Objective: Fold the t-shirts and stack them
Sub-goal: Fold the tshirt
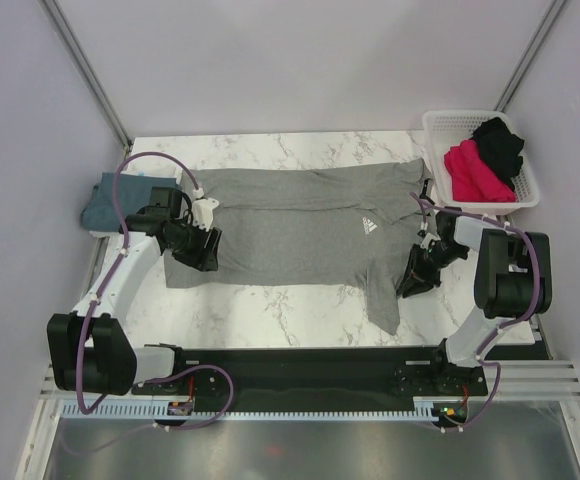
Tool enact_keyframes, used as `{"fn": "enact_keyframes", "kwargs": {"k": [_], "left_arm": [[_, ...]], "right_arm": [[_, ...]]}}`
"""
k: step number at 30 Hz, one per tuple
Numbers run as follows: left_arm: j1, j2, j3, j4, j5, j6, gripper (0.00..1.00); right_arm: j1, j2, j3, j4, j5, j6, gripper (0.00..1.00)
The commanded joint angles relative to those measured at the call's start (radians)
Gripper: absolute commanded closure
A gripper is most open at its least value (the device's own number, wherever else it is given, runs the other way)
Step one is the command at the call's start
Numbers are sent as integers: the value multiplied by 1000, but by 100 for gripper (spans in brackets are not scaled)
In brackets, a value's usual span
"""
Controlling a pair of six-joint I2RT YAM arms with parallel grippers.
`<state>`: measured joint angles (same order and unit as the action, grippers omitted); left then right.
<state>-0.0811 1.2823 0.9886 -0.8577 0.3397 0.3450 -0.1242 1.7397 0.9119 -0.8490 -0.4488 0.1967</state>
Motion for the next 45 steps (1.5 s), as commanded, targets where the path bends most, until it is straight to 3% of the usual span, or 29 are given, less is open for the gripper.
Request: {"fn": "enact_keyframes", "kwargs": {"k": [1,4,8,10,19,35,36,39,42,45], "left_arm": [[-3,-31,10,16,-5,-29,38],[-3,-35,10,16,-4,-29,38],[-2,-38,10,19,2,-38,38],[-2,-40,10,19,2,-40,38],[-2,-26,30,37,19,-54,38],[-2,-14,45,51,27,-61,38],[-2,-15,39,49,28,-61,38],[-2,-21,28,40,31,-46,38],[-3,-20,12,31,36,-37,38],[-3,-18,-8,39,10,-6,38]], "right_arm": [[5,27,25,117,105,3,70],[15,32,28,116,133,-9,78],[26,41,36,114,163,-11,96],[31,41,45,105,179,-19,100],[8,-43,99,-22,337,-45,100],[-88,-45,125,-5,450,-60,100],[-88,-52,128,-8,420,-66,97],[-84,-112,177,-63,340,-111,66],[-68,-199,269,-139,318,-236,55],[-60,-215,324,-244,254,-429,53]]}}
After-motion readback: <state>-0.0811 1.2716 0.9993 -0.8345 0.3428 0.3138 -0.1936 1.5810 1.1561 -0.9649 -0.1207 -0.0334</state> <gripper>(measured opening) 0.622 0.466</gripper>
